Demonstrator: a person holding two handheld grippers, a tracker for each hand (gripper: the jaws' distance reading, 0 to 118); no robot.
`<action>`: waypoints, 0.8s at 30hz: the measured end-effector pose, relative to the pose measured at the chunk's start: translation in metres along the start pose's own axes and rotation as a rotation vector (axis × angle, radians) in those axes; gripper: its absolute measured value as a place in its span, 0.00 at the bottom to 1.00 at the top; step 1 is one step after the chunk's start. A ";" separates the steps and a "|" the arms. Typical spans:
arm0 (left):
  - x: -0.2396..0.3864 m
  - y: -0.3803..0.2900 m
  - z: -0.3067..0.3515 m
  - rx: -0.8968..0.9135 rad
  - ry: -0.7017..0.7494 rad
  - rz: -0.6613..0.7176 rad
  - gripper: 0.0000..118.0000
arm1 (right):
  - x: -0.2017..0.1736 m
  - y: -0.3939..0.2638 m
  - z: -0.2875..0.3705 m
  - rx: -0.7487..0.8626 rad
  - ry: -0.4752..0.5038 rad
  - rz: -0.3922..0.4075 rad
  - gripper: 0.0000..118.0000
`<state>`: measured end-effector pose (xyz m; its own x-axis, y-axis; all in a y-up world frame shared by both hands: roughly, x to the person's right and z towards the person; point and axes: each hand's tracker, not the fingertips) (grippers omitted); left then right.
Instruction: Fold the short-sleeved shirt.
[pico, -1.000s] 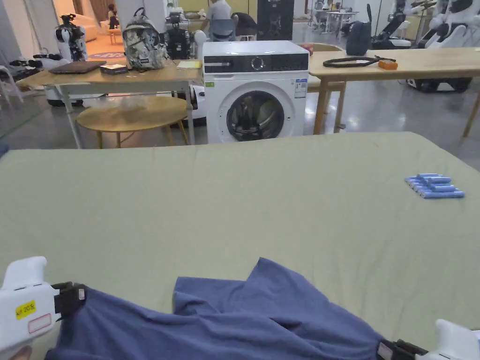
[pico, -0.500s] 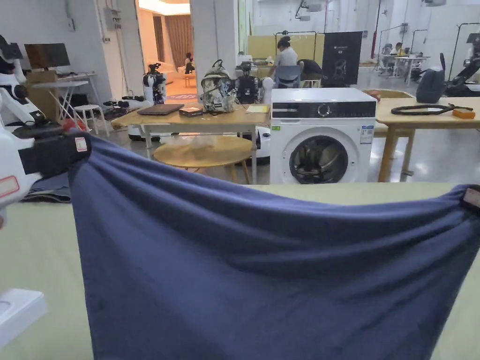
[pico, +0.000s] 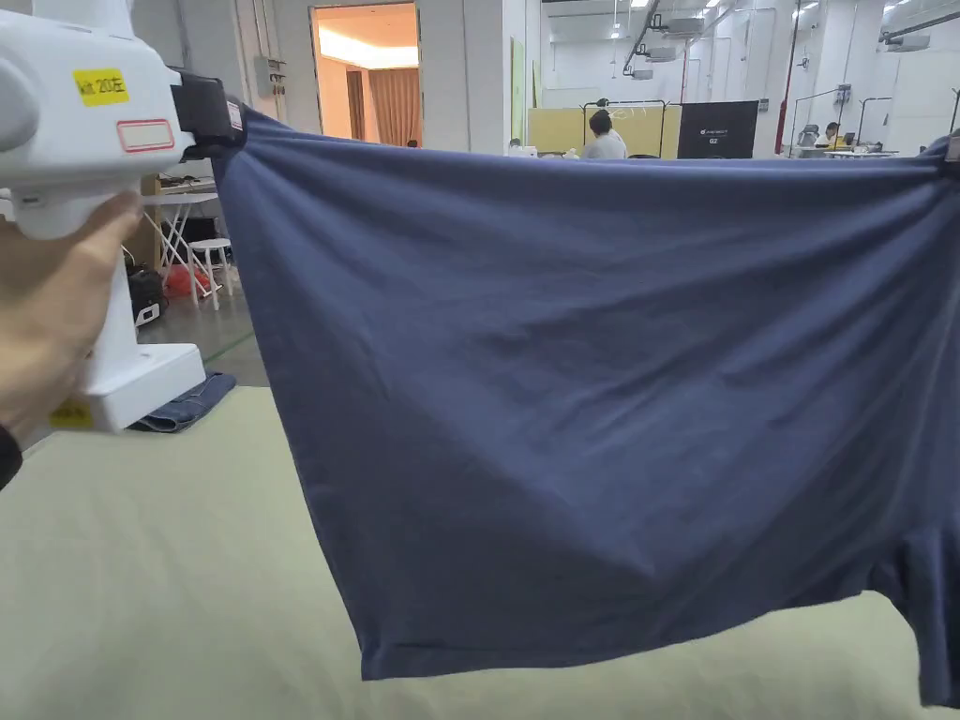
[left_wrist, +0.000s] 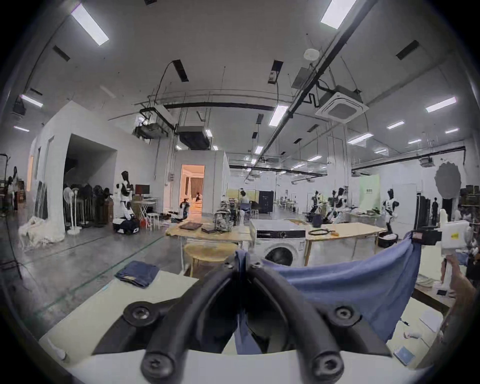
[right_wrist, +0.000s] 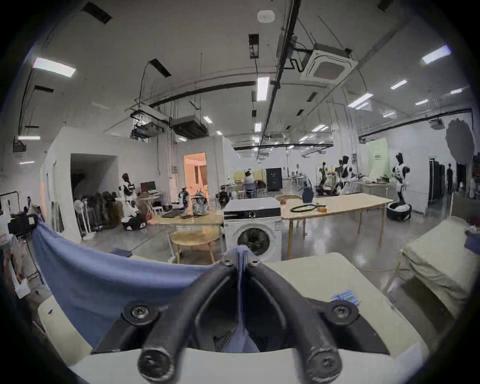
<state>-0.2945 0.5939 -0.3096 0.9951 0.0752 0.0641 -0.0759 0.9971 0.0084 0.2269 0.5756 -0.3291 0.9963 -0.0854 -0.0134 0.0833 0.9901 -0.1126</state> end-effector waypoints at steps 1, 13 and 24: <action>0.000 -0.001 -0.008 -0.011 0.012 0.003 0.00 | -0.003 0.002 -0.006 -0.004 -0.004 0.002 0.01; -0.013 -0.017 -0.088 -0.054 0.065 -0.023 0.00 | 0.013 0.014 -0.121 -0.070 -0.054 0.012 0.01; -0.025 -0.157 -0.085 -0.253 0.036 0.000 0.00 | 0.023 -0.132 -0.145 -0.248 -0.030 0.017 0.01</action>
<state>-0.3021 0.4363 -0.3973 0.9971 0.0710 0.0282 -0.0621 0.9684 -0.2416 0.2359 0.4264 -0.4584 0.9980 -0.0617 0.0121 0.0620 0.9335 -0.3532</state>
